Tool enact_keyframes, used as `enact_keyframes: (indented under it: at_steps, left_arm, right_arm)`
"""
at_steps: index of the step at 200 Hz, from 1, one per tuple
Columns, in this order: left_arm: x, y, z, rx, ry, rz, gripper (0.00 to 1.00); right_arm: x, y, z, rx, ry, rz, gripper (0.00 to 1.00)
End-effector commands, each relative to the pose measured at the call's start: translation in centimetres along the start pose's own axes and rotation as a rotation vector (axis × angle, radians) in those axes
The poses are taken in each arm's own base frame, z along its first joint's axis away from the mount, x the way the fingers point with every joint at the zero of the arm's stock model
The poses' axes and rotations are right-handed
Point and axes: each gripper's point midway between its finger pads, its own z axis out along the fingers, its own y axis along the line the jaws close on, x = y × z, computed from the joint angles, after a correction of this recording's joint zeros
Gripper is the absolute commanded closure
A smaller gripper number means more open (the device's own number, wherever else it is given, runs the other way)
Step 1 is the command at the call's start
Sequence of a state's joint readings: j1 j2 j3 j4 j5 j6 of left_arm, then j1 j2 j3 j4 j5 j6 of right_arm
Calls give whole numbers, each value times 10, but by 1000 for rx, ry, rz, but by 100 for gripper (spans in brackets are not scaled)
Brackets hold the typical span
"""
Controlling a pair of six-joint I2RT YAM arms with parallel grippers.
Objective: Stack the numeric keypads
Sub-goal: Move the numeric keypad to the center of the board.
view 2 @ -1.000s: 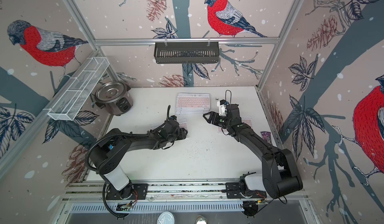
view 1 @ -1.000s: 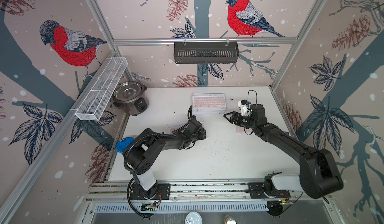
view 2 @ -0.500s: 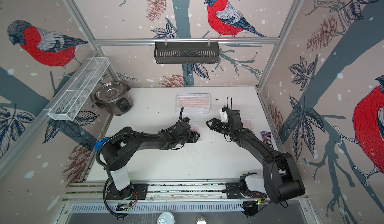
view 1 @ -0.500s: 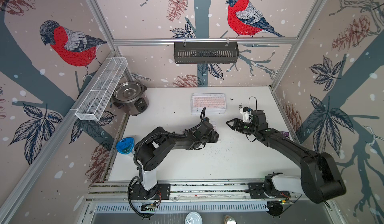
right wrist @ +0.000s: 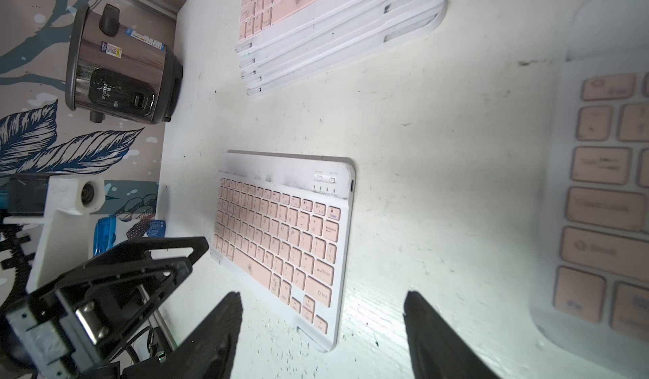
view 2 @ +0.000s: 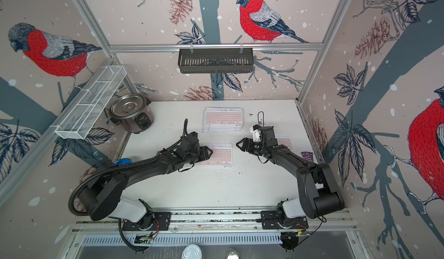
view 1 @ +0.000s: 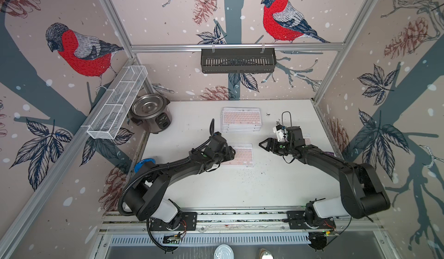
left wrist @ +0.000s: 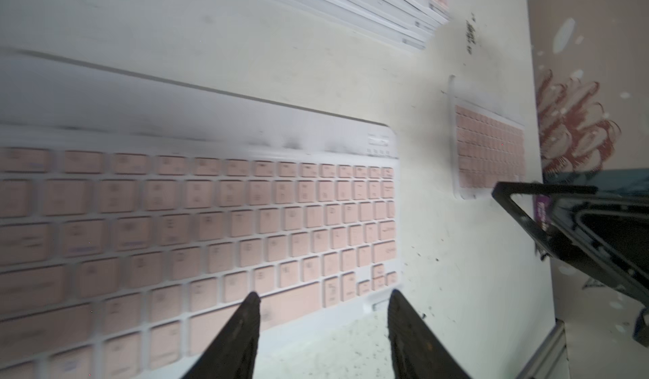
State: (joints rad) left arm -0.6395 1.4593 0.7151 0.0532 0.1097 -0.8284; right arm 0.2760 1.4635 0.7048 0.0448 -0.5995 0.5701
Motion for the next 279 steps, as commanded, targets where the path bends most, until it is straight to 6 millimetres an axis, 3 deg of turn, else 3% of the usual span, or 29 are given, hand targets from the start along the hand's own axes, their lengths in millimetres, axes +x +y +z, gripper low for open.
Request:
enact_keyframes:
  at_steps: [1, 37, 78, 129, 180, 241, 279]
  left_arm:
    - [-9, 27, -10, -32, -2, -32, 42]
    - [-27, 63, -20, -51, -41, -96, 41]
    - [-25, 78, -9, -78, -6, -86, 41]
    - [-16, 82, 1, -74, 38, -58, 41]
    - [-9, 90, 3, -105, 55, -54, 41]
    - [-31, 93, -9, -178, -21, -29, 41]
    - [-29, 92, 1, -167, 11, -27, 42]
  right_arm:
    - [2, 9, 8, -45, 38, -35, 26]
    - [9, 9, 29, -34, 98, -36, 25]
    - [20, -1, 51, 19, 148, -22, 25]
    - [34, -5, 64, 68, 176, -24, 25]
    - [45, -10, 63, 96, 182, -10, 25]
    - [46, -9, 61, 101, 171, 0, 25]
    - [52, -9, 67, 105, 185, -2, 25]
